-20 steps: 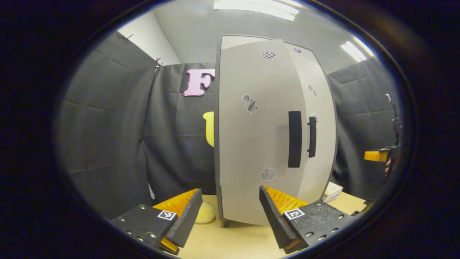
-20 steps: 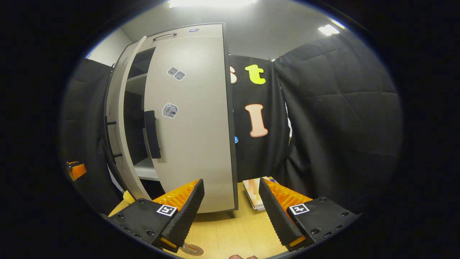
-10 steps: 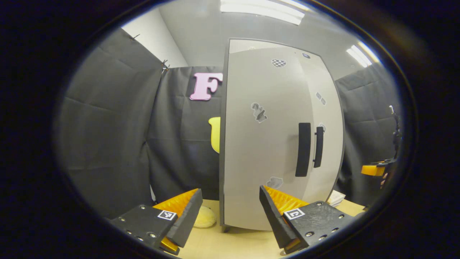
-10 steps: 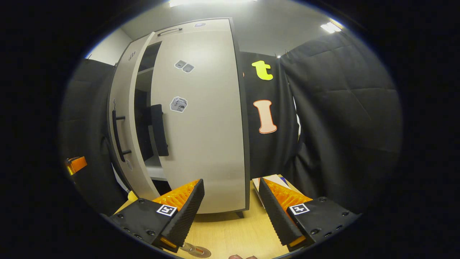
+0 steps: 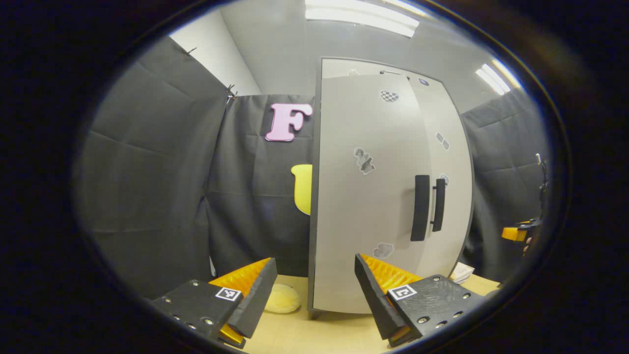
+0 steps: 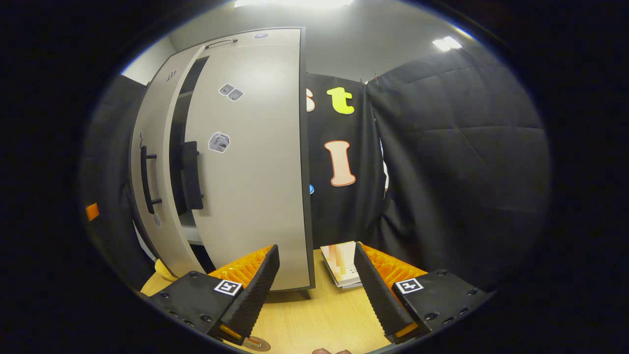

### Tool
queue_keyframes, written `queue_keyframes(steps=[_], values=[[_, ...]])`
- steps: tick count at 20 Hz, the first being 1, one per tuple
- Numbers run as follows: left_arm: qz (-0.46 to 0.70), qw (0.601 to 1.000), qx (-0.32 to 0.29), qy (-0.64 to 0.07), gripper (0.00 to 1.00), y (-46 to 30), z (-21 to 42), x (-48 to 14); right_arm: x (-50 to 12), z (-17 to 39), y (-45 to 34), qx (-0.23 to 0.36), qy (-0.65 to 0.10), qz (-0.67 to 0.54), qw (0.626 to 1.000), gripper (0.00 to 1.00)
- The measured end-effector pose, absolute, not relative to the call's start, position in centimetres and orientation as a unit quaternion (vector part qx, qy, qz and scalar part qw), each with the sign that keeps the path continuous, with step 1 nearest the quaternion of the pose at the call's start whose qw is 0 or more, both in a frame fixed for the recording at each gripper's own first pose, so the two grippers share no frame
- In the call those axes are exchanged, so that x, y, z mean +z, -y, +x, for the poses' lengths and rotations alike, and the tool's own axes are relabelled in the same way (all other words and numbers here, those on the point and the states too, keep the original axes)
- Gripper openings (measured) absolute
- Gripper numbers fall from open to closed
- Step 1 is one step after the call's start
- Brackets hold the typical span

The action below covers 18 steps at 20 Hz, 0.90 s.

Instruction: Grasp the bottle in the cabinet with the left hand and place it on the coaster, then close the right door with the right hand and the left door with the left hand.

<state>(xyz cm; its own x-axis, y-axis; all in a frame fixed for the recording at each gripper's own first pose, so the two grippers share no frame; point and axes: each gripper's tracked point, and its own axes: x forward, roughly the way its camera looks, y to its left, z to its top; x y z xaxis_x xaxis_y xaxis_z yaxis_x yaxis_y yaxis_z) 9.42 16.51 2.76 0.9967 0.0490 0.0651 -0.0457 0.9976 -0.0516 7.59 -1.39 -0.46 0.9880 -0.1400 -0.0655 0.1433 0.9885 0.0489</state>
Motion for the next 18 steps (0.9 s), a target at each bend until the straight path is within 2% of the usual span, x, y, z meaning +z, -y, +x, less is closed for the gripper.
queue_keyframes(steps=[5, 18], values=[[-0.018, 0.998, 0.012, 0.059, 0.93, -15.9, 9.3, 4.2, 0.7, 7.5, 1.4, -0.073, -0.021, 0.021, 0.997, 0.98], [-0.021, 0.999, -0.012, 0.044, 0.93, -14.1, 8.8, 3.0, 1.1, 6.8, 2.4, -0.083, -0.017, 0.016, 0.996, 0.98]])
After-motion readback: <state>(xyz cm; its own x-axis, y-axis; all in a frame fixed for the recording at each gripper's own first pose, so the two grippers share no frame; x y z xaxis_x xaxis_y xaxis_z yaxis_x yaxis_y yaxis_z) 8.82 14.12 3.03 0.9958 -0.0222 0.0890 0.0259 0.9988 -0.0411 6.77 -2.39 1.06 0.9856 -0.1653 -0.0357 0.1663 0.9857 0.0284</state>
